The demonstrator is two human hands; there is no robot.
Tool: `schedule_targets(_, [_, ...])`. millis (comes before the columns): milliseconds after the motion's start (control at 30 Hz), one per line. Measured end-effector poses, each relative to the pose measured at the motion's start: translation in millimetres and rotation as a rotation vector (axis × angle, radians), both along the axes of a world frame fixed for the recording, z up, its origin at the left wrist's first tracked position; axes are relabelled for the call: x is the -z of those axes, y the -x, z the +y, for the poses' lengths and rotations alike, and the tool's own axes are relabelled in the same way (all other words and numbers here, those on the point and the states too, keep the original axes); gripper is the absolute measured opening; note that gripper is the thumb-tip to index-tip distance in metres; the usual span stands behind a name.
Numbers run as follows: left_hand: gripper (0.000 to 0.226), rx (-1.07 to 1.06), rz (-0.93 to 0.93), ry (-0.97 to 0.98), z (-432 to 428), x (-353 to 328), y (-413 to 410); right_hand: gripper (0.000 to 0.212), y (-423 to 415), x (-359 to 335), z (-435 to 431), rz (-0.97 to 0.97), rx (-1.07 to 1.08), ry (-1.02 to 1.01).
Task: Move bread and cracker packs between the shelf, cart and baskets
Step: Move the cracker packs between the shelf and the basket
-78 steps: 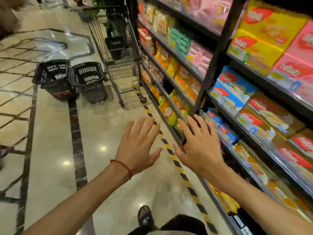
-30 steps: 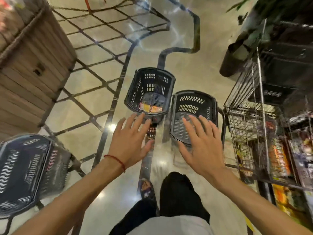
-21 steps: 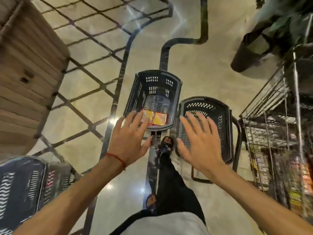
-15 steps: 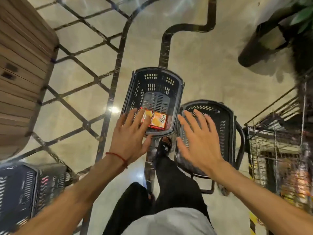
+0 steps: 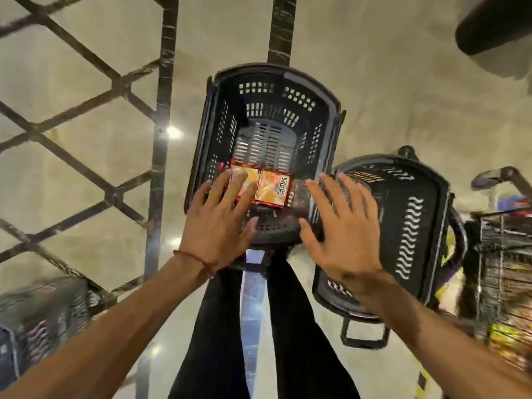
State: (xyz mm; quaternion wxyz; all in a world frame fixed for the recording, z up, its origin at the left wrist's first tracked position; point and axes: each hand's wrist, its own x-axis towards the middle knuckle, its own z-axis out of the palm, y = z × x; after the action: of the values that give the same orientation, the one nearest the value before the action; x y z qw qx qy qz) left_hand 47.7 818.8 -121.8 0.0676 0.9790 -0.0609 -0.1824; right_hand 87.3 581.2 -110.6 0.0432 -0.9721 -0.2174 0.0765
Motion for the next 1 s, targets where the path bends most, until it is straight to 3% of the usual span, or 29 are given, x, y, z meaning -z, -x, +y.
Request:
schedule_targets(333, [0.062, 0.028, 0.054, 0.062, 23, 206, -42, 0.062, -8, 205, 41, 0.056, 0.138, 0.004])
schedule_targets(567, [0.064, 0.074, 0.13, 0.044, 23, 298, -50, 0.063, -13, 315, 50, 0.198, 0.231, -0.091])
schedule_targets(633, [0.065, 0.056, 0.148, 0.052, 26, 310, -49, 0.063, -14, 343, 55, 0.325, 0.357, -0.226])
schedule_targets(800, [0.064, 0.02, 0.205, 0.047, 34, 322, -47, 0.073, -29, 410, 69, 0.825, 0.936, -0.488])
schedule_targets(933, [0.063, -0.033, 0.227, 0.075, 38, 321, -50, 0.104, -39, 435, 81, 0.946, 1.19, -0.587])
schedule_targets(1000, [0.062, -0.051, 0.237, 0.083, 38, 320, -50, 0.105, -39, 438, 84, 0.934, 1.238, -0.595])
